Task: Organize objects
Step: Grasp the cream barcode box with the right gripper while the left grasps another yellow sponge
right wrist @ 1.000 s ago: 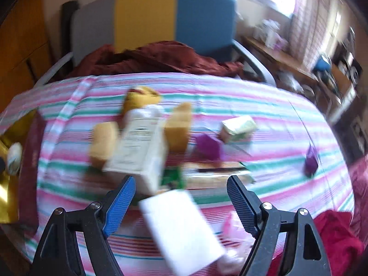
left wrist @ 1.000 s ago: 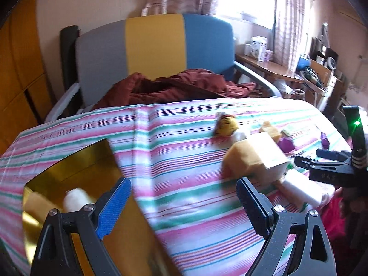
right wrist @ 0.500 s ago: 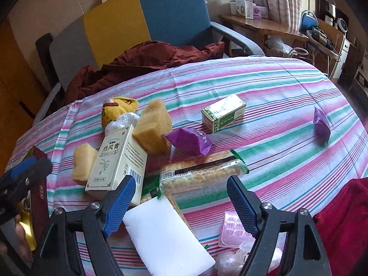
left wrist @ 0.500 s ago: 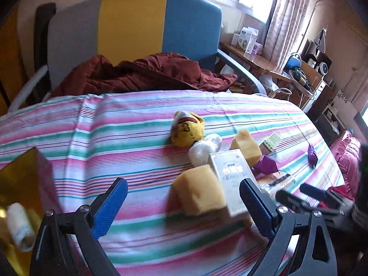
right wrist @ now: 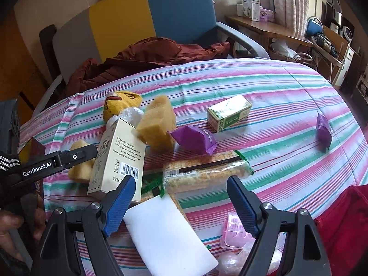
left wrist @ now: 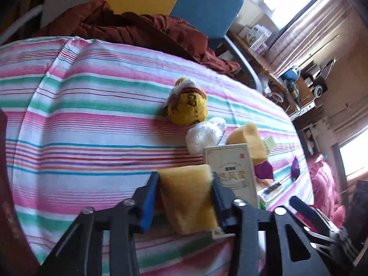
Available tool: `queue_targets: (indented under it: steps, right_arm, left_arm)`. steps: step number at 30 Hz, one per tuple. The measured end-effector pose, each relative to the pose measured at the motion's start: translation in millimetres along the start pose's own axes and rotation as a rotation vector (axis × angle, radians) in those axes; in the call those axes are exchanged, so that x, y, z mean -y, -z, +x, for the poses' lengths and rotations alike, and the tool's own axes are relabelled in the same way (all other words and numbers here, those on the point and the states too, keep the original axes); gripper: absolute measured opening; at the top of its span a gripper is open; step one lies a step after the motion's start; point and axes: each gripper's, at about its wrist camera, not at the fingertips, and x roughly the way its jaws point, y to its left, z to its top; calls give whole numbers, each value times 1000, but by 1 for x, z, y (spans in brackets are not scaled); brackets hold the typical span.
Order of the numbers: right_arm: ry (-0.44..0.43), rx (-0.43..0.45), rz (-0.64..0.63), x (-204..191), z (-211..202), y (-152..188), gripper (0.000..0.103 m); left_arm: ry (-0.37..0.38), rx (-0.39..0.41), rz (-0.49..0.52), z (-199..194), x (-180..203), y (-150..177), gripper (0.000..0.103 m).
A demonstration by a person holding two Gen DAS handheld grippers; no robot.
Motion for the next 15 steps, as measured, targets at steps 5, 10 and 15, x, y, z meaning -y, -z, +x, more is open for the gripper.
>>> queue_targets:
  steps: [5, 10, 15]
  right_arm:
    - [-78, -8, -7, -14, 2, -6, 83]
    - [-135, -38, -5, -33, 17, -19, 83]
    - [-144, -125, -62, -58, 54, -27, 83]
  left_arm:
    - [11, 1, 20, -13, -4, 8, 35]
    - [-45, 46, 91, -32, -2, 14, 34]
    - [-162, 137, 203, -63, 6, 27, 34]
